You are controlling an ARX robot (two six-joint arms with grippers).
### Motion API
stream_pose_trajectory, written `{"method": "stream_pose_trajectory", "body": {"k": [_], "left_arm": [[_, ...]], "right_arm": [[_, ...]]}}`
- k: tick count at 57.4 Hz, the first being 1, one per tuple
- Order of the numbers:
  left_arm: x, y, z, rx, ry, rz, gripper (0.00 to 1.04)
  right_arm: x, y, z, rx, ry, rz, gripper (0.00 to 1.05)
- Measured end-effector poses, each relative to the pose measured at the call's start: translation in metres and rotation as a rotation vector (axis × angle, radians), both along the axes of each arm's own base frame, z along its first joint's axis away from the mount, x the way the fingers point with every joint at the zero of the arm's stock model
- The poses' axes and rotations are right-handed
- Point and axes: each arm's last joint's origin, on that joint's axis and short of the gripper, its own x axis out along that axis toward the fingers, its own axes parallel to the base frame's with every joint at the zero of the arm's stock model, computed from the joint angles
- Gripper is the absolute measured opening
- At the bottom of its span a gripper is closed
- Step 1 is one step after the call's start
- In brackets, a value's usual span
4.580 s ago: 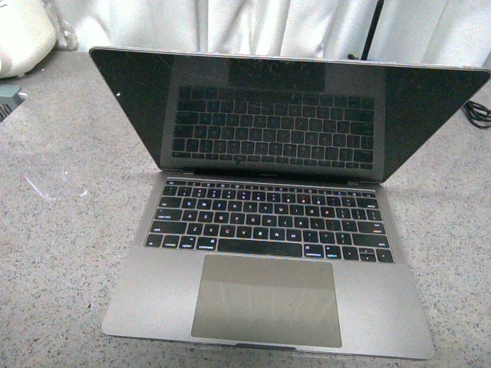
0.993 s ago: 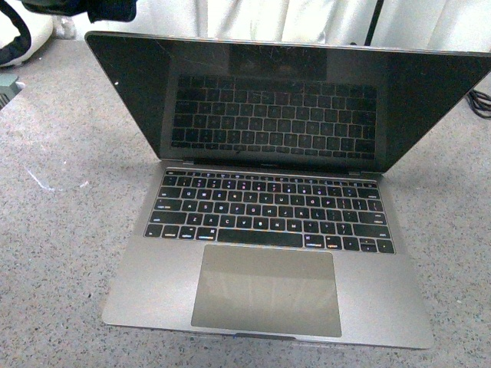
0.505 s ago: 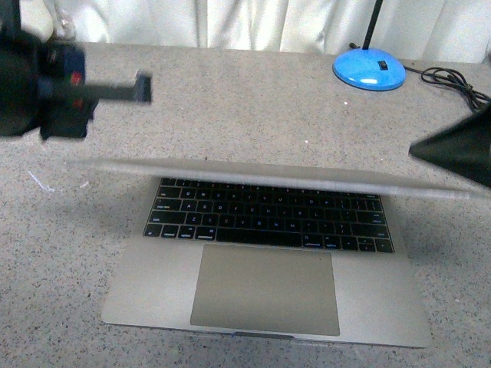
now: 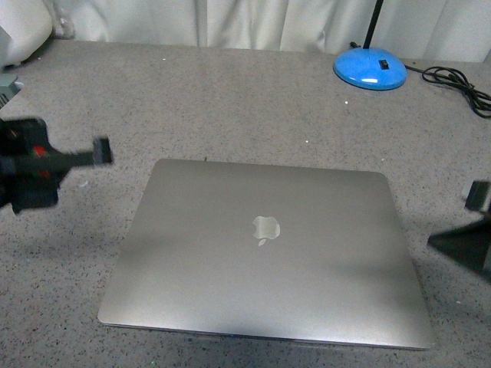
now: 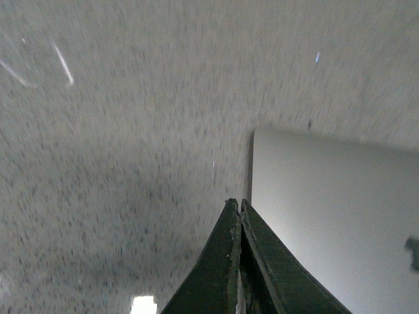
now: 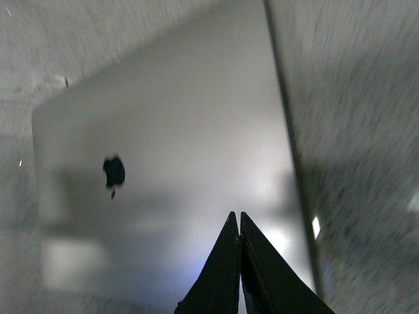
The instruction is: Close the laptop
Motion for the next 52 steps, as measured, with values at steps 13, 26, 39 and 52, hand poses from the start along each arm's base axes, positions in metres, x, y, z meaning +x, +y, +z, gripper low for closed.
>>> {"method": "stream_pose_trajectory", "body": {"k": [13,26,39,52], "left_arm": [[-0.016,0.036,0.051,-0.137,-0.259,0.06,0.04],[-0.058,0.067,0.063,-0.137,-0.338,0.108,0.04],[-0.111,0.073,0.061,-0.139,-0.427,0.132,0.11],[-0.122,0.064,0.051,0.102,-0.559,0.019,0.04]], "right_arm": [[-0.027,0.001,0.05,-0.39,-0.545,-0.095,0.01],[-0.068,-0.008,0.059,-0.564,-0.656,-0.206,0.01],[-0.095,-0.02,0.065,-0.463,-0.701,-0.335,0.16],[-0.101,-0.031,0.056,-0.51,-0.842,-0.168,0.01]]}}
